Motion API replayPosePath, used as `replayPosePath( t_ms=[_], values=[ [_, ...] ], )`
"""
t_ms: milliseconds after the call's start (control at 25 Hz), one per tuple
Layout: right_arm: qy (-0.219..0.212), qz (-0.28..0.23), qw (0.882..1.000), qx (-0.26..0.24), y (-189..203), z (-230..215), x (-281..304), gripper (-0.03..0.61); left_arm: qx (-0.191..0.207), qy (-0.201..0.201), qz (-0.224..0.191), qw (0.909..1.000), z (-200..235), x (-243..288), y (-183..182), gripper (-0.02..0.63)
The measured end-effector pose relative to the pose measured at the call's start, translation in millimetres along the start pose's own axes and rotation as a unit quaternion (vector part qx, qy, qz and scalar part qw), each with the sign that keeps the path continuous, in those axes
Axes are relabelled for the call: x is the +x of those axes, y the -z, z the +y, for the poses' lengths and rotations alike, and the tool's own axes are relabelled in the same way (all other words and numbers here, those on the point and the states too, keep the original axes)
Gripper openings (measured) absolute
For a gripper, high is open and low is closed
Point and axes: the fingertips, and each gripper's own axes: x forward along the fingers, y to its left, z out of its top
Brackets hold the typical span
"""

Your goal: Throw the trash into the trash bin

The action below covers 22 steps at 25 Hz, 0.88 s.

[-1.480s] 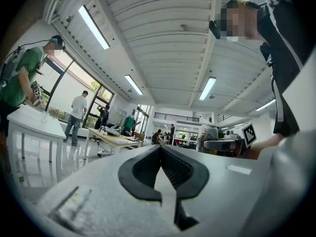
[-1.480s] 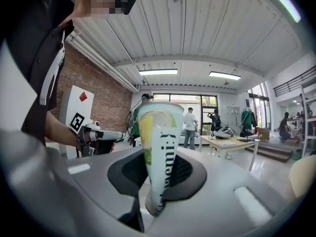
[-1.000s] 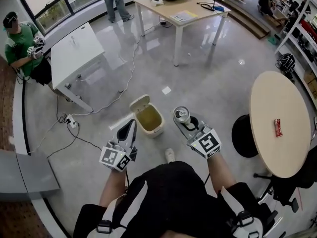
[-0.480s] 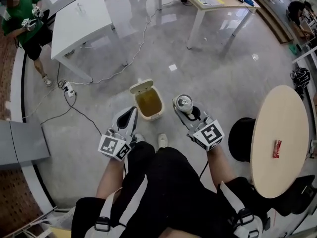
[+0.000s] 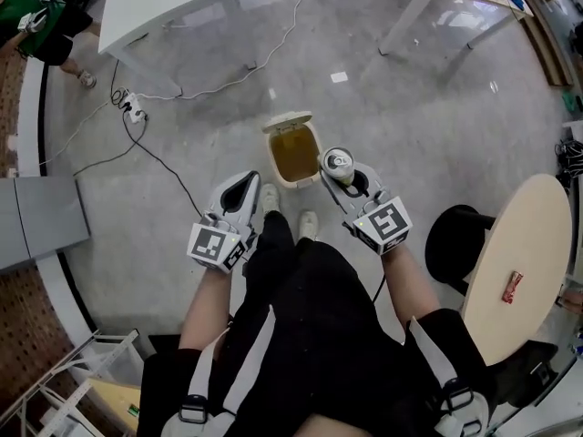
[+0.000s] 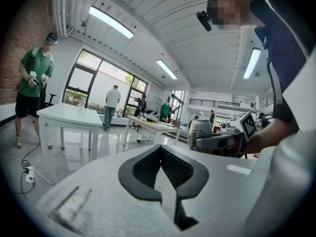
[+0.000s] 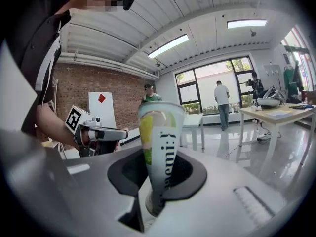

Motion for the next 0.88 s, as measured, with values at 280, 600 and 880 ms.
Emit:
replayPosePath(
  t_ms=[280, 600, 880],
  values=[
    [0.013, 0.053, 0.998, 0.035, 43.9, -11.4, 59.2, 0.067, -0.037, 0.020, 0.042, 0.9982, 31.1, 24.2, 31.9, 0.002],
    [0.023, 0.185, 0.981, 0.059, 154.7, -19.9, 117.6, 0.067, -0.062, 0.027, 0.098, 0.9929, 62.8, 44.0, 81.0, 0.002],
    [0.026, 0.271, 0.960, 0.066, 237.5, -26.0, 145.5, 0.069, -0.074, 0.044, 0.136, 0.9869, 81.8, 58.3, 124.4, 0.002]
  ],
)
